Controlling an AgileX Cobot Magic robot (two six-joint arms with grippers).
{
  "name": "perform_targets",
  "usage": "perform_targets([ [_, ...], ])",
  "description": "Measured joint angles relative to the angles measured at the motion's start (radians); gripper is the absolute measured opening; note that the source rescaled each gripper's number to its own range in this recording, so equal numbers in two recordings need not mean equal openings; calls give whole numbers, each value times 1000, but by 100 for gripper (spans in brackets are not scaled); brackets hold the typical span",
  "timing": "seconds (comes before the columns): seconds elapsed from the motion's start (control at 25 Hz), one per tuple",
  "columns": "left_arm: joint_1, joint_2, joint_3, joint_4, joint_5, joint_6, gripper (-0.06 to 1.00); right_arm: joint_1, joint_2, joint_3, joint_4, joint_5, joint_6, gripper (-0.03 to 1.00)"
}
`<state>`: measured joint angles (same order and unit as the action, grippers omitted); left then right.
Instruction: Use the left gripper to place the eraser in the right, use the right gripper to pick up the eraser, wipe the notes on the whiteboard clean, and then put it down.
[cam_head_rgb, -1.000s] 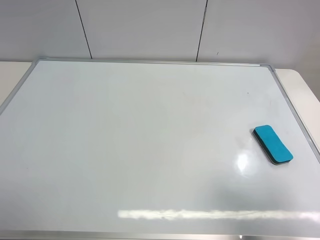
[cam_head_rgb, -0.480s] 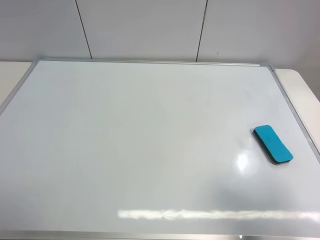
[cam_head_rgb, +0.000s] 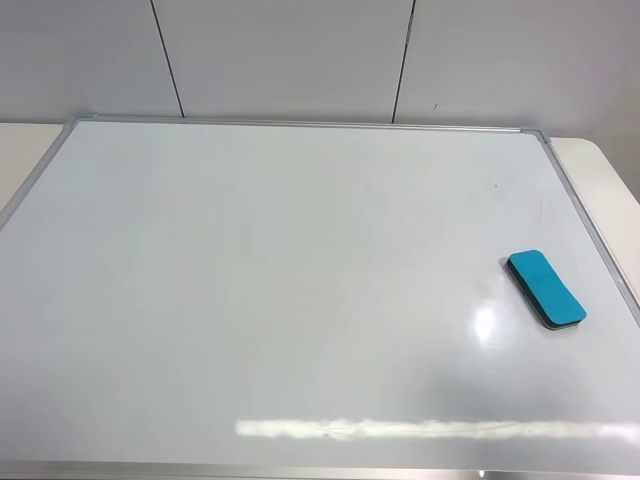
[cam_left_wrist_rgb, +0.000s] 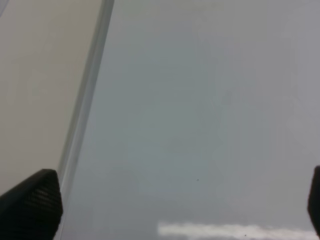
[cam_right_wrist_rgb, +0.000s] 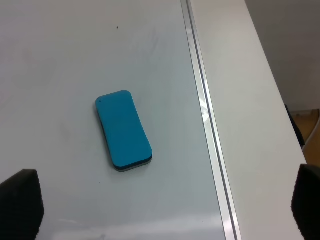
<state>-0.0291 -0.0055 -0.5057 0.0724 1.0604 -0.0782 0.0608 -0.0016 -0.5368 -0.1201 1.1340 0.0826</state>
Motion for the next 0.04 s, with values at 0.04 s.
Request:
perform_targets([
  [0.04, 0, 0, 0, 0, 0, 0, 100, 0, 0, 0, 0, 0, 0, 100],
])
